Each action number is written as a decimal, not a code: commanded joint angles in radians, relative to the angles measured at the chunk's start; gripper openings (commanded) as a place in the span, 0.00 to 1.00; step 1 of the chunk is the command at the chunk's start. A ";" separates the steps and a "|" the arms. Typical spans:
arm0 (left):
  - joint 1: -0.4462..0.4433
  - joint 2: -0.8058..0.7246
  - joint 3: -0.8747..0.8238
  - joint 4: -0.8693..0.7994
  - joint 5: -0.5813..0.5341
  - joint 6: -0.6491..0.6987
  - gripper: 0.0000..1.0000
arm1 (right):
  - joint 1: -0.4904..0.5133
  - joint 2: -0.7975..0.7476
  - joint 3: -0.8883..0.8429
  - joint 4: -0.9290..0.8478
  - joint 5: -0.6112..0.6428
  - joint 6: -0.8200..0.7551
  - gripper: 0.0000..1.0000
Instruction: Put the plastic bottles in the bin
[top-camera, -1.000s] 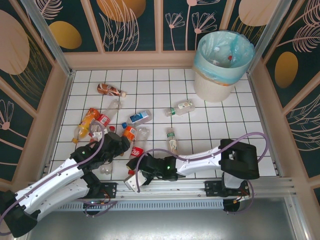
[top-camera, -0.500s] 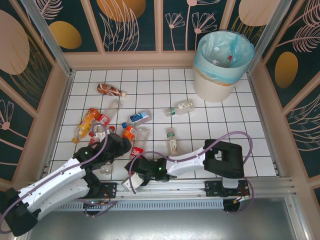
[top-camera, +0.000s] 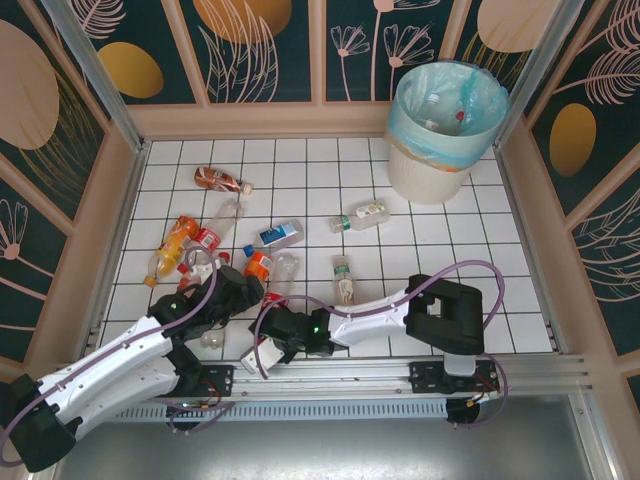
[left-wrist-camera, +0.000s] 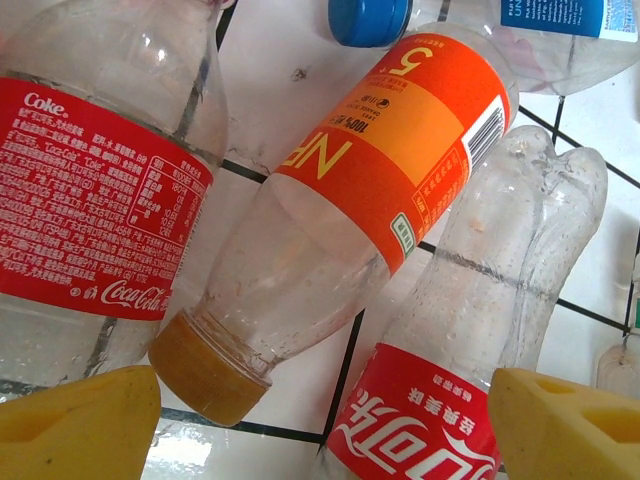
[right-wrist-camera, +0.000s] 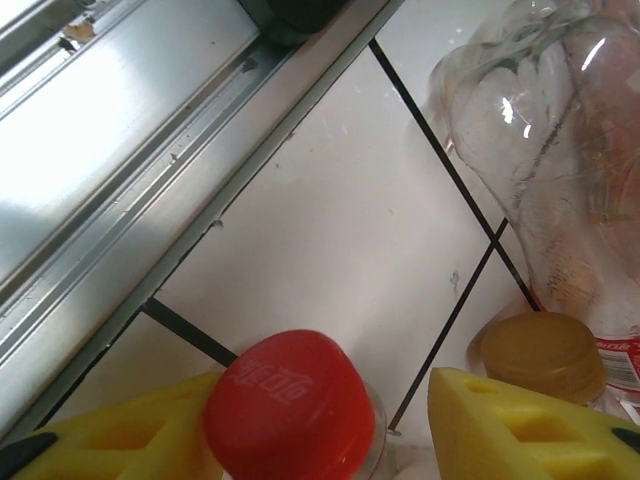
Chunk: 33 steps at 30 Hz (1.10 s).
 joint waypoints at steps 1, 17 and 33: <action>-0.002 -0.001 -0.006 0.007 0.003 0.018 0.85 | -0.008 0.013 0.023 -0.023 -0.011 -0.027 0.54; -0.002 -0.039 -0.006 -0.023 -0.007 0.008 0.85 | -0.007 0.058 0.038 -0.005 -0.009 -0.117 0.53; -0.001 -0.046 0.038 -0.046 -0.041 0.039 0.85 | -0.007 -0.024 0.004 0.095 0.030 -0.120 0.20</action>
